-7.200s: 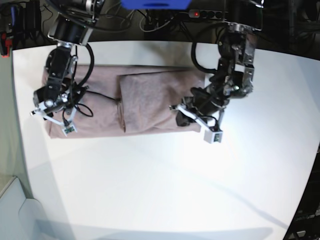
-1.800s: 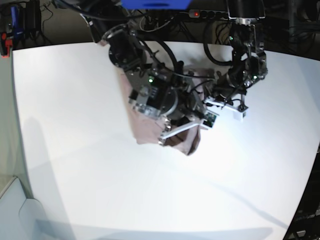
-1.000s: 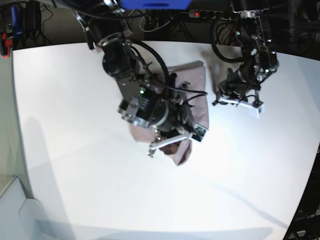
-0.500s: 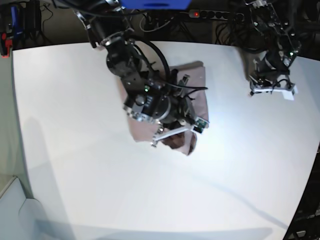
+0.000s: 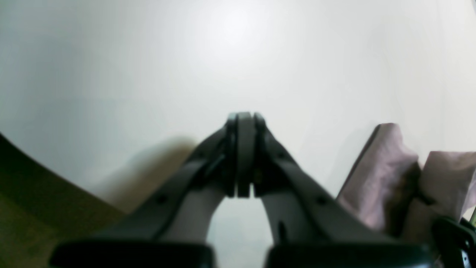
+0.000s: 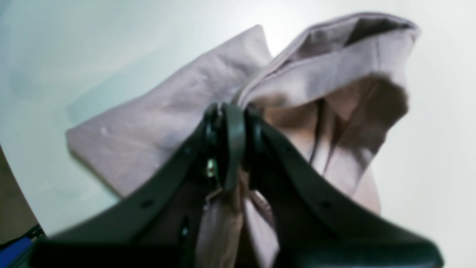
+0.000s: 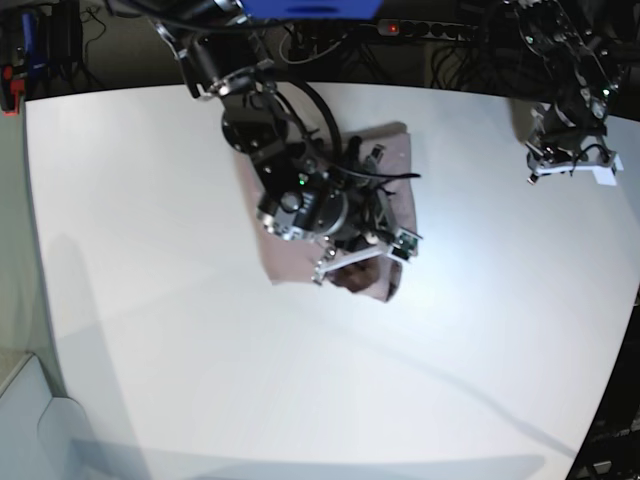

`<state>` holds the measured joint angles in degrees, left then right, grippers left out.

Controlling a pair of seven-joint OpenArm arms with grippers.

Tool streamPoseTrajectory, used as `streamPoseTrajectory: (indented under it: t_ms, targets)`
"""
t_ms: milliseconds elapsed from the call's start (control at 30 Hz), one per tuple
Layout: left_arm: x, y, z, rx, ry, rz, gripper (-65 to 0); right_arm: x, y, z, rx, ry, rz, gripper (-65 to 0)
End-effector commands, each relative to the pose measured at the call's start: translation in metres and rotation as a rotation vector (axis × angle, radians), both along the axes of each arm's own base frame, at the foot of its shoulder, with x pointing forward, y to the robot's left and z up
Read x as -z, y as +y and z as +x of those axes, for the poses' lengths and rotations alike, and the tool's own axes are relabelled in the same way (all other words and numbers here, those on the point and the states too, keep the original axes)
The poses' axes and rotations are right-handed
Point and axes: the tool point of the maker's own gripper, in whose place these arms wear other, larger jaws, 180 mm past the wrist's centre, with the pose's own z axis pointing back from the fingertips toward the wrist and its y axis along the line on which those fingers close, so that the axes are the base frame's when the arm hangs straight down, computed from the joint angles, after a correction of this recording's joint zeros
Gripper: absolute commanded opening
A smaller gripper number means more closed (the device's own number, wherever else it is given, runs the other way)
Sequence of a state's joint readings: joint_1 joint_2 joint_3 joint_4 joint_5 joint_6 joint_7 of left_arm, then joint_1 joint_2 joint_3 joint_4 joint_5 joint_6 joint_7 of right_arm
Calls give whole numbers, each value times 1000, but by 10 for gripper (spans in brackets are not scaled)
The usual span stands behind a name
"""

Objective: Layout the t-shirt on the table in an organized manner, then fold the t-shirt properly
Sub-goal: 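Lay the right end onto the stack and open the right gripper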

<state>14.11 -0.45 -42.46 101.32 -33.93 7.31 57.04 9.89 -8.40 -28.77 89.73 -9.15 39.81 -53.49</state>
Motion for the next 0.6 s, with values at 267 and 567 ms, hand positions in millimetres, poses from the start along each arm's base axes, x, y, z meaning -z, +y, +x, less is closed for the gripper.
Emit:
streamPoseTrajectory:
  t_ms: [267, 567]
  targets:
    - [-10, 2, 6, 0, -32, 3, -647, -15, 10, 4, -16, -36, 38, -650]
    - [-10, 2, 7, 0, -34, 3, -647, -13, 32, -18, -107, -36, 27, -532]
